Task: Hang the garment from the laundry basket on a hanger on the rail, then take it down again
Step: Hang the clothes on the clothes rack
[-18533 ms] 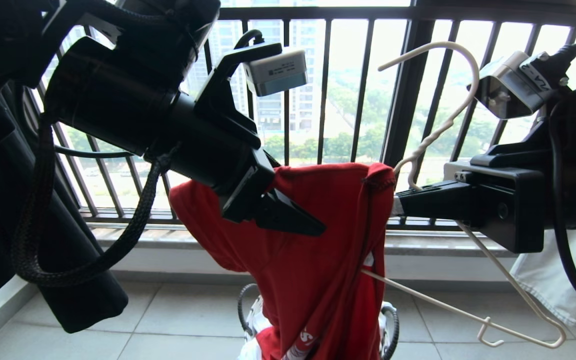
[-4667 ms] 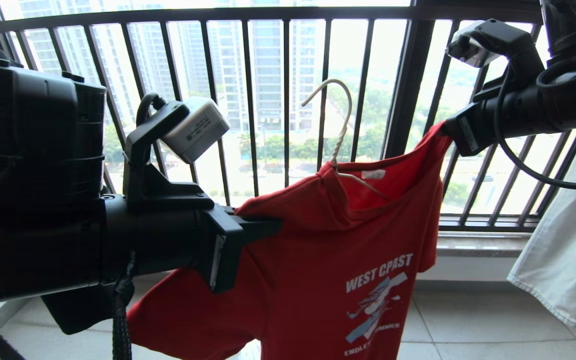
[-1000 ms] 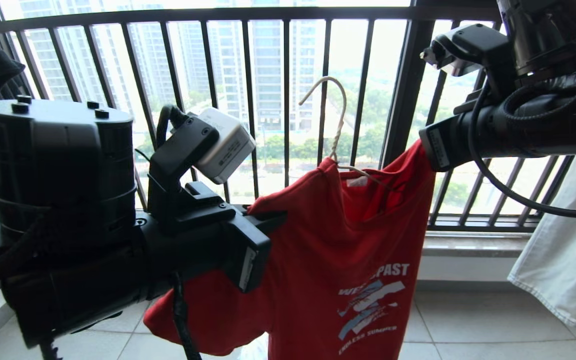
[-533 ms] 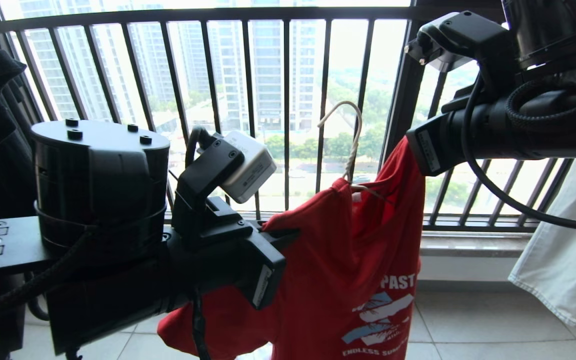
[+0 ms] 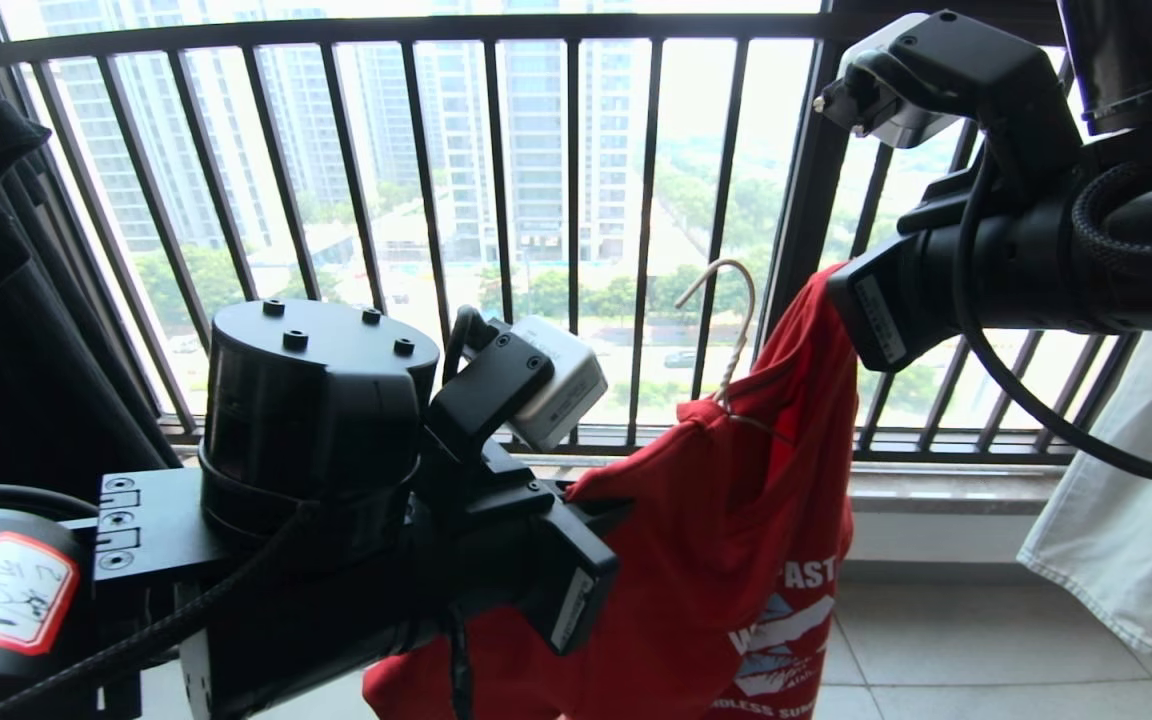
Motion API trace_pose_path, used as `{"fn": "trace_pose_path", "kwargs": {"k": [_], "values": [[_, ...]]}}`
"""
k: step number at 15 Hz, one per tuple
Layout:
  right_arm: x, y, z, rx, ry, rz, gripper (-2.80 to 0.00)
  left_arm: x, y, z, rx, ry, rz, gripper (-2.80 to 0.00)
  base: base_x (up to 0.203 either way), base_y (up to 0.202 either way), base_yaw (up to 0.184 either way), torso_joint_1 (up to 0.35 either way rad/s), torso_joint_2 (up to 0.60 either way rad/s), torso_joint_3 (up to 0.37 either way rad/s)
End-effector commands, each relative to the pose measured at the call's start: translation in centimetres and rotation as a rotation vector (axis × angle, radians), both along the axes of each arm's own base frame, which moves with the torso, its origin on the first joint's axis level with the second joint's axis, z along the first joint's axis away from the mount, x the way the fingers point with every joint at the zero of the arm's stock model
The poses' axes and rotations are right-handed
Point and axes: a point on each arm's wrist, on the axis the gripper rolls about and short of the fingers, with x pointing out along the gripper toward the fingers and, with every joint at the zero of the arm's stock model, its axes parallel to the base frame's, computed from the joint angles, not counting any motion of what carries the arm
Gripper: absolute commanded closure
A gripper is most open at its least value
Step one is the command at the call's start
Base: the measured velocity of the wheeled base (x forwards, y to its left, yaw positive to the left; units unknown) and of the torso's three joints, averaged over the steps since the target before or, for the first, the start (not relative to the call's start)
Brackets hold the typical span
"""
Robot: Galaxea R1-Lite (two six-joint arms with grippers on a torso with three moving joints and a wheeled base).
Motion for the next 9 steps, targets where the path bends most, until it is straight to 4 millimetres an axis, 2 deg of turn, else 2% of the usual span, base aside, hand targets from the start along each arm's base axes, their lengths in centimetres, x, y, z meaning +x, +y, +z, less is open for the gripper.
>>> {"fn": "trace_pose_path", "kwargs": {"k": [1, 5, 9], "values": [[-0.5, 0.2, 0.1, -0.001, -0.003, 0.017, 0.0, 0.7, -1.1, -0.4, -0.058, -0.004, 0.005, 0.0, 0.0, 0.0, 0.0, 0.0, 0.0, 0.0], [-0.6, 0.5, 0.4, -0.003, -0.028, 0.036, 0.0, 1.2, -1.8, 0.3, -0.19, -0.034, 0.028, 0.0, 0.0, 0.0, 0.0, 0.0, 0.0, 0.0], [-0.5, 1.3, 0.9, -0.045, -0.116, 0.087, 0.0, 1.3, -2.2, 0.1, -0.195, -0.029, 0.031, 0.0, 0.0, 0.0, 0.0, 0.0, 0.0, 0.0]]}}
